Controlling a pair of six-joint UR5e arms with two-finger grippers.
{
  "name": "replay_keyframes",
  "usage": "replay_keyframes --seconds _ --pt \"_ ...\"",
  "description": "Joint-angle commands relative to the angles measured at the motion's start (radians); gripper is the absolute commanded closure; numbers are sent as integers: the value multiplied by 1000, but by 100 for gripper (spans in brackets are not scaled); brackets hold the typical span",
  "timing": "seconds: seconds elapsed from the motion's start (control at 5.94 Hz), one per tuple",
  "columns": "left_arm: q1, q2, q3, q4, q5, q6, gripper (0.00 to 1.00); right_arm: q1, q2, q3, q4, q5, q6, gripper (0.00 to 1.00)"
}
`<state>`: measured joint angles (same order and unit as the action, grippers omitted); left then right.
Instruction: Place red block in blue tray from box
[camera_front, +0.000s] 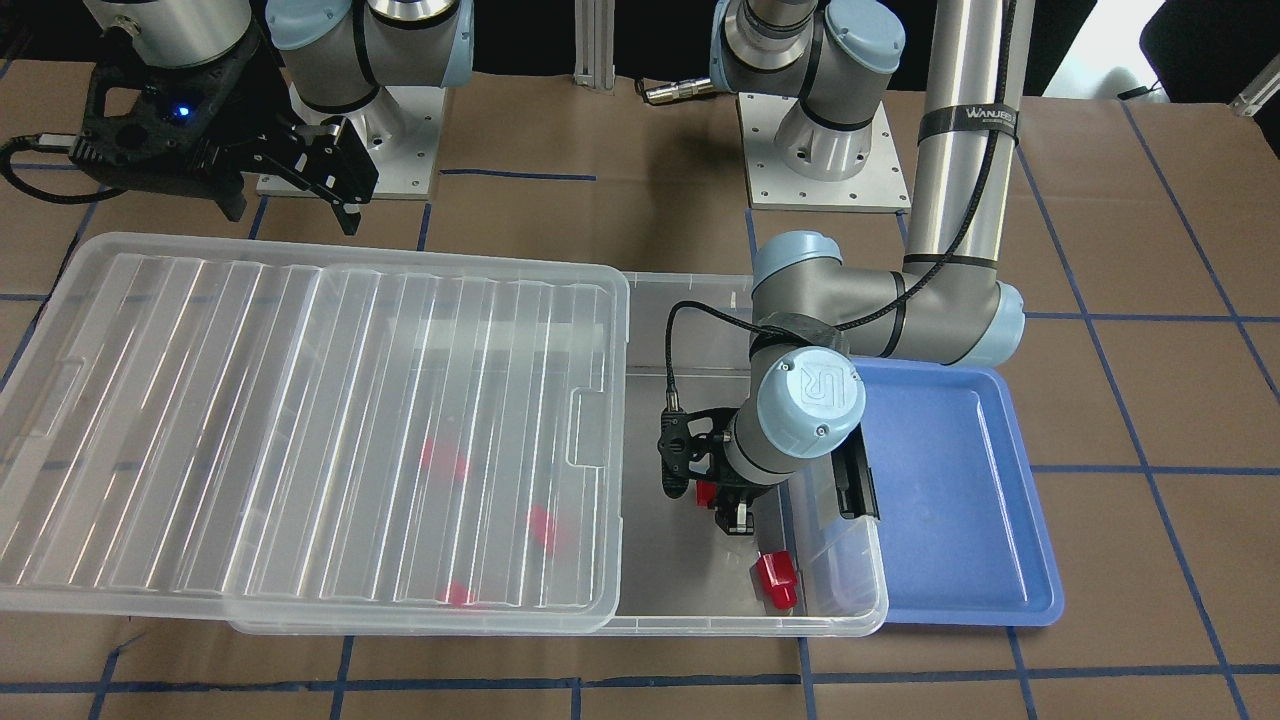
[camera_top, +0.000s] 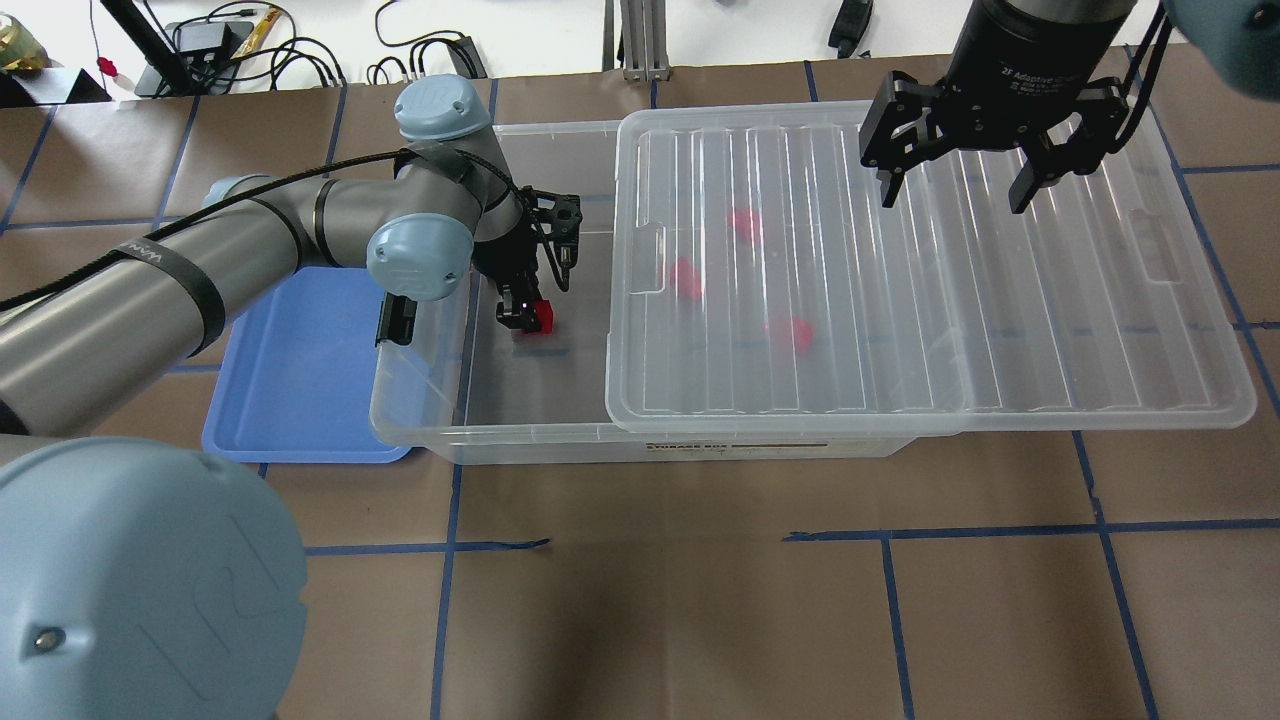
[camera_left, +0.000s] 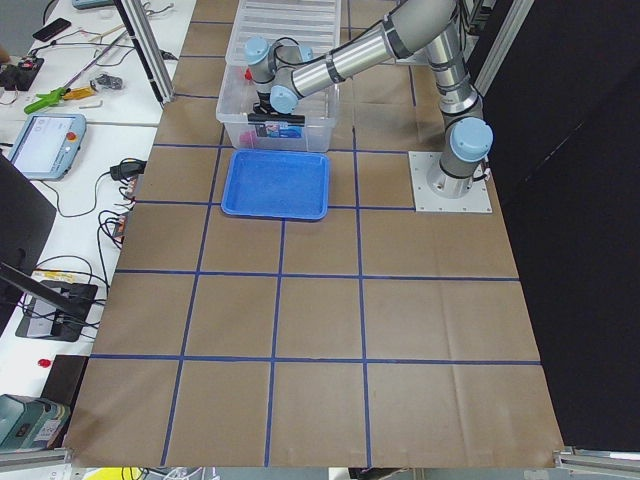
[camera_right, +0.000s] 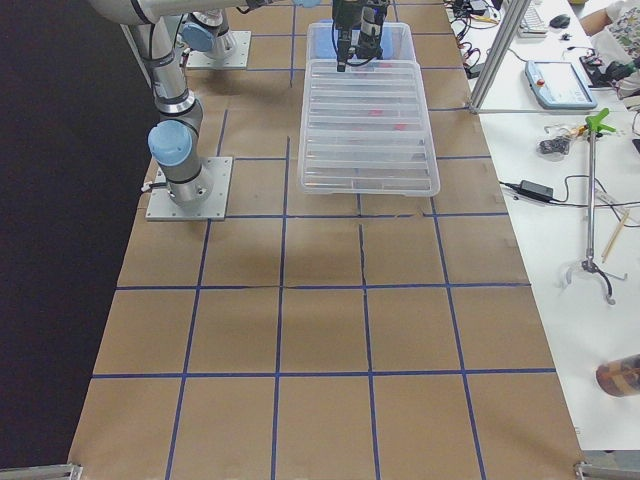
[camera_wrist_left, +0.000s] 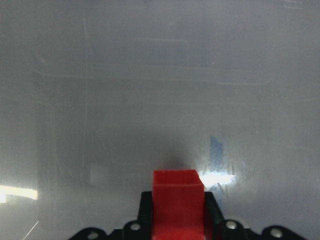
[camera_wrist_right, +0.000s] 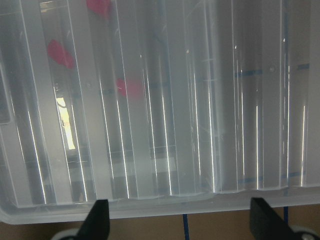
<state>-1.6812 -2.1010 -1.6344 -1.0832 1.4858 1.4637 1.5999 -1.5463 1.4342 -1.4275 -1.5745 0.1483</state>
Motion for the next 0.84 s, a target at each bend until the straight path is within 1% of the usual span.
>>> replay_keyframes --seconds 0.0,0.34,0.5,0.67 --pt "0 73 33 -100 11 -16 94 0 -2 -1 -2 1 1 0" --pt "17 239 120 -351 16 -14 94 0 -2 0 -4 2 -1 0" --pt "120 280 139 -413 13 1 94 0 -2 -1 -2 1 -1 0" --pt "227 292 133 -414 10 63 95 2 -2 0 -2 2 -1 0"
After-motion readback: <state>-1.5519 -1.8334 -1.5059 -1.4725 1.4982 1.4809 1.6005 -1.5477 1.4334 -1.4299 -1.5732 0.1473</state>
